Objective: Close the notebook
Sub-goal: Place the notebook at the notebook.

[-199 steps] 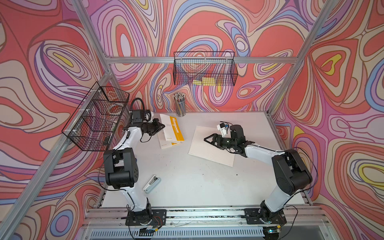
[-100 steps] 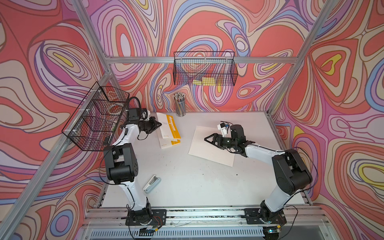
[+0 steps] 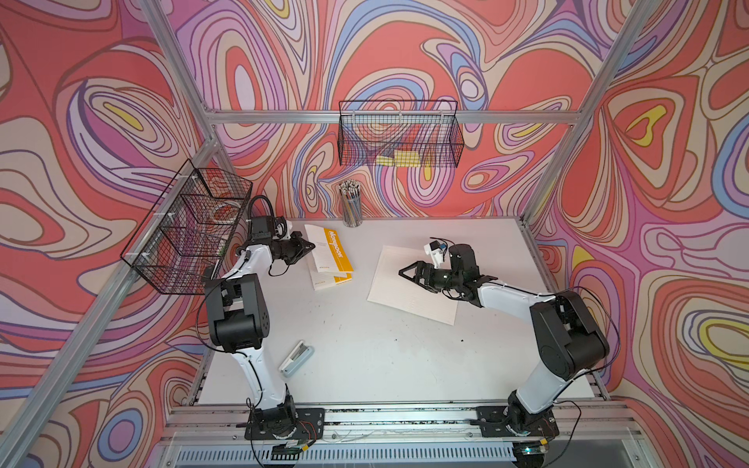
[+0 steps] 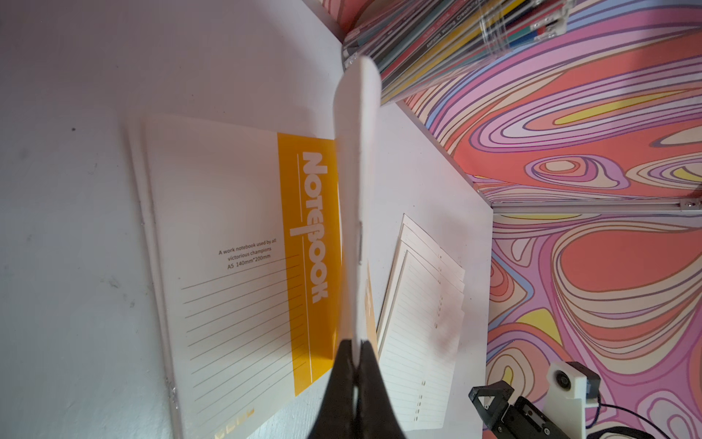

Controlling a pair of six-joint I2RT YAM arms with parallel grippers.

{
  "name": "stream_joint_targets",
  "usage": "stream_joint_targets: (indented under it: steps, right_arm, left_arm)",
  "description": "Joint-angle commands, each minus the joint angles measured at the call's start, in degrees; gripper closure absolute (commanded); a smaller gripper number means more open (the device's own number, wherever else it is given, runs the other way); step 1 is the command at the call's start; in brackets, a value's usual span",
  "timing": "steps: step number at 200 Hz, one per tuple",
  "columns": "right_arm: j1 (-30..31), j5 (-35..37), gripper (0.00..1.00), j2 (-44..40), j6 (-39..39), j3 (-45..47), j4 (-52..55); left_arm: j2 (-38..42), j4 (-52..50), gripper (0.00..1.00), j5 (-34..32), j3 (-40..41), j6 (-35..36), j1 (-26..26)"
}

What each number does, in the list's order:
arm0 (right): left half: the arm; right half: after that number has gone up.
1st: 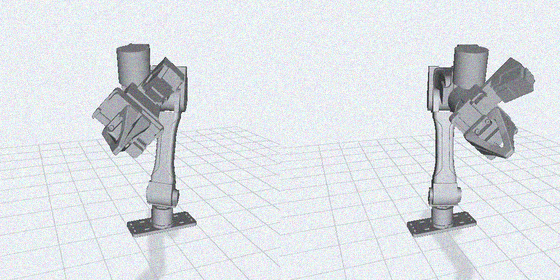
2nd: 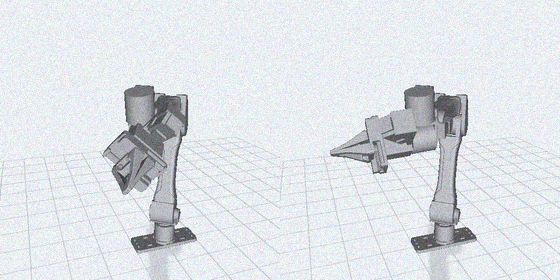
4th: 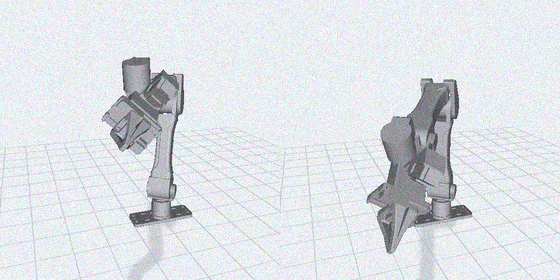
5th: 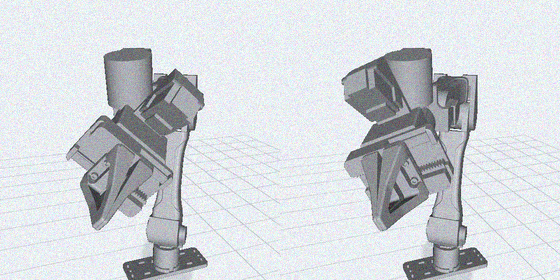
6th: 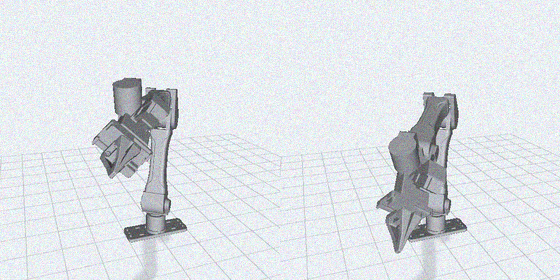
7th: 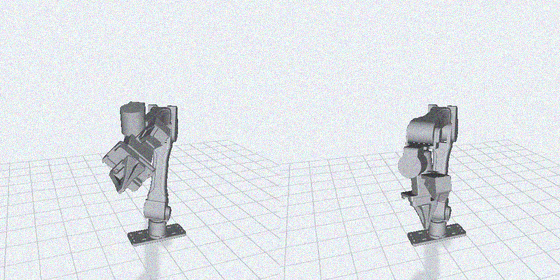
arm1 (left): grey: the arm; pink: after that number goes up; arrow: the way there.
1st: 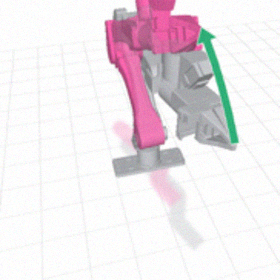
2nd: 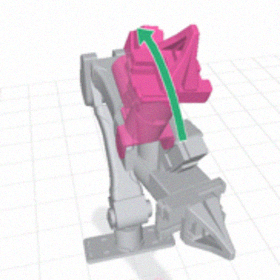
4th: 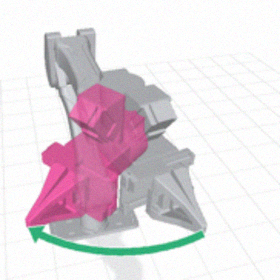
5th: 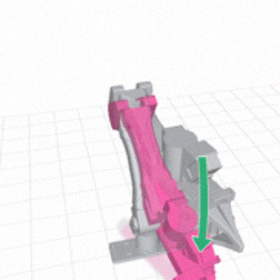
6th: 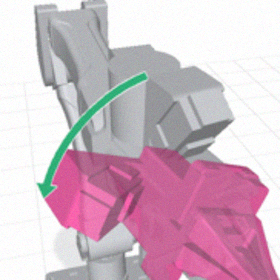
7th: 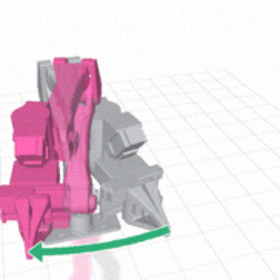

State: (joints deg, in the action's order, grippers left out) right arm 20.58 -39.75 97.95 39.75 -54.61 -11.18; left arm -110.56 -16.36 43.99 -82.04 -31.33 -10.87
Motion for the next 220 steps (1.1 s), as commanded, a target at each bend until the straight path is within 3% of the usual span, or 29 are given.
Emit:
stream_joint_targets:
  steps: [1, 220]
  right_arm:
    - [-0.19, 0.37, 0.02, 0.75, -0.02, 0.16, -1.30]
    - [-0.22, 0.71, 0.02, 0.84, 0.17, 0.64, -1.30]
  left_arm:
    - [0.69, 4.18, 1.00, 1.80, 1.85, -2.34, -0.24]
    - [-5.36, -0.19, 1.00, -7.39, 0.97, 4.81, -0.01]
